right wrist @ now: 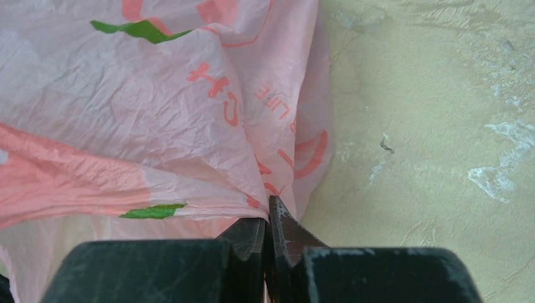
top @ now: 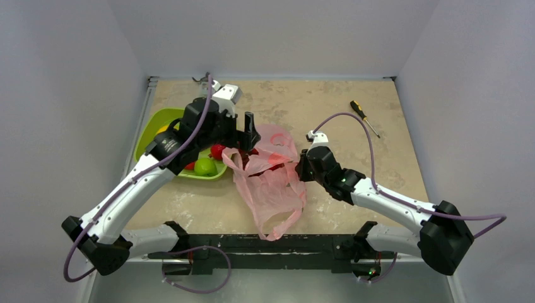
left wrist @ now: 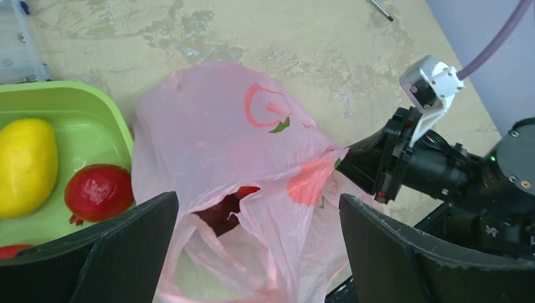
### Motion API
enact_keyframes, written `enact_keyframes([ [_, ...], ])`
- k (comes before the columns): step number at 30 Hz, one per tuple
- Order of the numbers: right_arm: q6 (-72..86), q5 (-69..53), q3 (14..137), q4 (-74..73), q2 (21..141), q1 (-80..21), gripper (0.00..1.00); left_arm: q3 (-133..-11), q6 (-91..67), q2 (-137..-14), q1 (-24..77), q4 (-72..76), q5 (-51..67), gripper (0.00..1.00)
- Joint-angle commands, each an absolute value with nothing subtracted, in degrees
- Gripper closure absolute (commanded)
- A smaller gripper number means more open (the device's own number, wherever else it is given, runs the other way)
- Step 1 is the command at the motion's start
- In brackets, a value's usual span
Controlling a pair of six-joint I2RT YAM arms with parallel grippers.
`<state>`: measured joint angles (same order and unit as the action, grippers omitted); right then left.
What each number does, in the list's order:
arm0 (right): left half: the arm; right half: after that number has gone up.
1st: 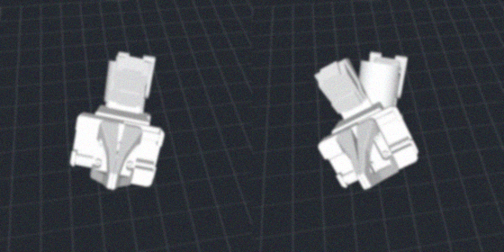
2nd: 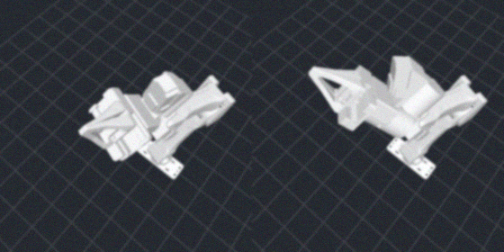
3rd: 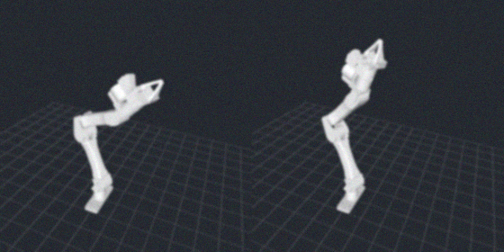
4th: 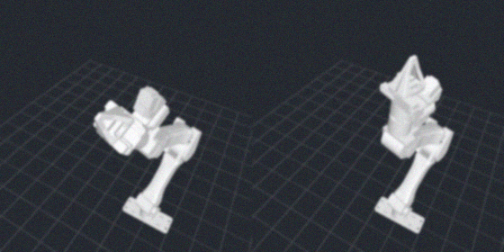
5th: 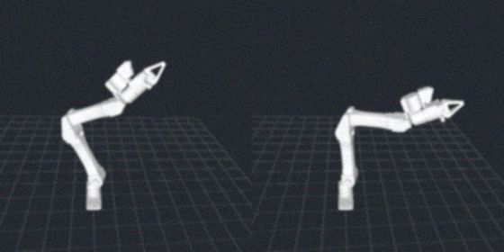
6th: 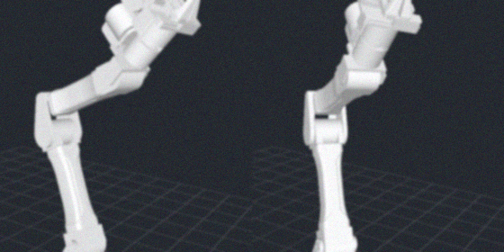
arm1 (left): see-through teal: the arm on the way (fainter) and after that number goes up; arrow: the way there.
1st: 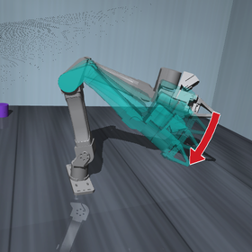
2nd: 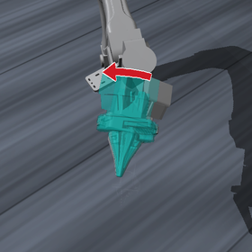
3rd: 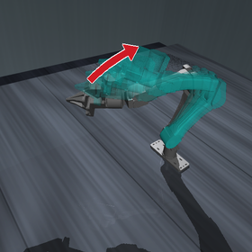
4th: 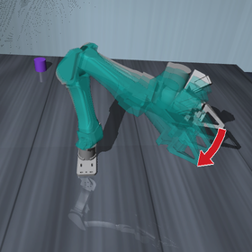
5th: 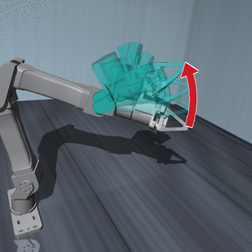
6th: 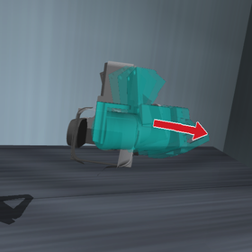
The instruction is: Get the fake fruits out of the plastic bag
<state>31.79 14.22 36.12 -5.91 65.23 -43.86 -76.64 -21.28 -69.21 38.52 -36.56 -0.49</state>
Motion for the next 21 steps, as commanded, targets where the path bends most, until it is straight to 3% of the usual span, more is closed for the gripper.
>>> enact_keyframes([
  [1,30.34,14.72,37.58,-6.0,64.85,-43.68,1.0,-75.65,-24.94,-64.9,38.14,-40.36,-1.98,0.0],
  [5,30.45,13.7,37.89,-6.29,64.74,-43.65,1.0,-73.96,-25.32,-62.01,38.14,-40.17,4.43,0.06],
  [9,30.37,13.04,37.93,-6.4,64.36,-43.63,1.0,-68.33,-26.32,-58.7,40.13,-34.48,22.3,0.29],
  [15,30.29,11.88,37.54,-6.37,63.64,-43.64,1.0,-61.84,-22.88,-53.97,48.69,-33.43,31.1,0.38],
  [17,30.21,11.84,37.69,-6.59,63.72,-43.68,1.0,-60.88,-22.17,-53.98,50.17,-37.0,30.05,0.37],
  [21,30.39,11.71,37.54,-6.74,63.22,-43.68,1.0,-57.83,-21.57,-54.66,53.02,-42.35,16.71,0.37],
])
